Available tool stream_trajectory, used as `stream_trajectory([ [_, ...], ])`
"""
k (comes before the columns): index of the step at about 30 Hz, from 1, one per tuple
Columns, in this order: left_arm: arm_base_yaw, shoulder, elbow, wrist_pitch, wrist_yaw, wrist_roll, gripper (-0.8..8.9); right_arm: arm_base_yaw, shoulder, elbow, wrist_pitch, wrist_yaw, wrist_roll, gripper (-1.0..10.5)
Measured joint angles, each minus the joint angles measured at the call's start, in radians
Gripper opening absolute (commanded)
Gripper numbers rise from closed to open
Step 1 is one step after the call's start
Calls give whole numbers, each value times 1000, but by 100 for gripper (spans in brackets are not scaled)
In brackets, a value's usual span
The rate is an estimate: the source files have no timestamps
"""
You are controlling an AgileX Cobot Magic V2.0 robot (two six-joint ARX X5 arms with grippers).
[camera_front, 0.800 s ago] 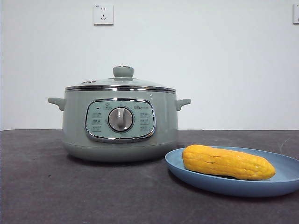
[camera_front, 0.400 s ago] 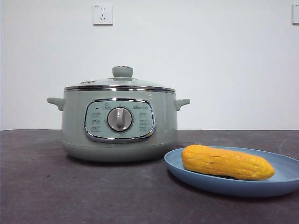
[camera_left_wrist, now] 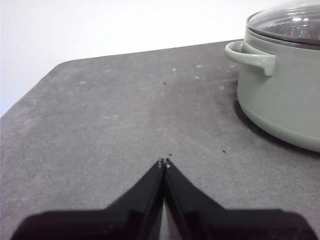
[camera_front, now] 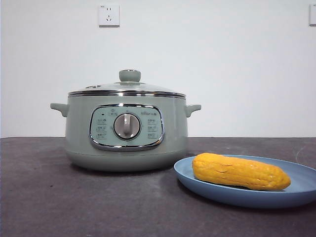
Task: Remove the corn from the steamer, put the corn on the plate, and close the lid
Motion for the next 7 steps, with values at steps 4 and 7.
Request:
stream_trajectory([
  [4, 0, 0, 0, 0, 0, 0, -4, -9, -21, -58, 0, 0, 0, 1],
  [7, 0, 0, 0, 0, 0, 0, -4, -17, -21, -79, -10, 0, 0, 1],
])
